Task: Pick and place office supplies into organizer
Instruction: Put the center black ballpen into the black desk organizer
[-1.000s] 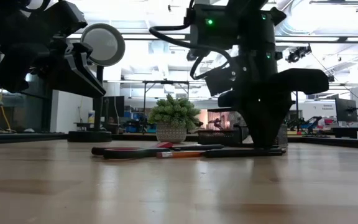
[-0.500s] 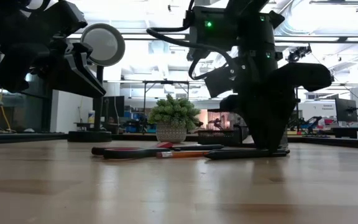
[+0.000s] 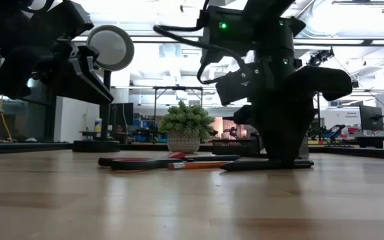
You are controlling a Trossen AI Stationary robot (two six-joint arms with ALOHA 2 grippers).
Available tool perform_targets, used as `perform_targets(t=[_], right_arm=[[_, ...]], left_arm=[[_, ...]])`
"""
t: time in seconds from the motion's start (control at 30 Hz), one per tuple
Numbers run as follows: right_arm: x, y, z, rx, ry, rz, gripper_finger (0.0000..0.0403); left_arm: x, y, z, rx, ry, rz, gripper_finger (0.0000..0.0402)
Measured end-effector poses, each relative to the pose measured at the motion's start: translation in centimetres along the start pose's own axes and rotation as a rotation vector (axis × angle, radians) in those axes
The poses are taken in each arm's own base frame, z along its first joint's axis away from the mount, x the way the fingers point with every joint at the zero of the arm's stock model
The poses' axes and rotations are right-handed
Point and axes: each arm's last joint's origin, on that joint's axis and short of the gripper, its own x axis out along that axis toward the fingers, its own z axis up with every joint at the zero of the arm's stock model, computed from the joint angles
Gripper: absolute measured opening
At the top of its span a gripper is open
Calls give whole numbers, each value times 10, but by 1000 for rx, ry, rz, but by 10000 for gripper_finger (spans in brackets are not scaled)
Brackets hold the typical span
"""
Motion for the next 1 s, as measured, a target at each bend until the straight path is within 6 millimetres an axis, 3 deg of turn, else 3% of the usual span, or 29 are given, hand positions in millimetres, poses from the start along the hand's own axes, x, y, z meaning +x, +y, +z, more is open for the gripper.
perform_targets(t=[0.3,0.47,0.77,1.0], right_arm=[[15,-2,-12,32,4,-25,106],[12,-1,-8,26,-5,-15,70],[-2,0,3,7,-11,-20,69],[-6,0,5,4,-9,-25,27]], left_arm=[[0,0,0,-1,0,0,67],[0,0,0,-1,-1,2,67],[0,0,0,-1,0,5,67],[0,0,0,1,2,7,67]])
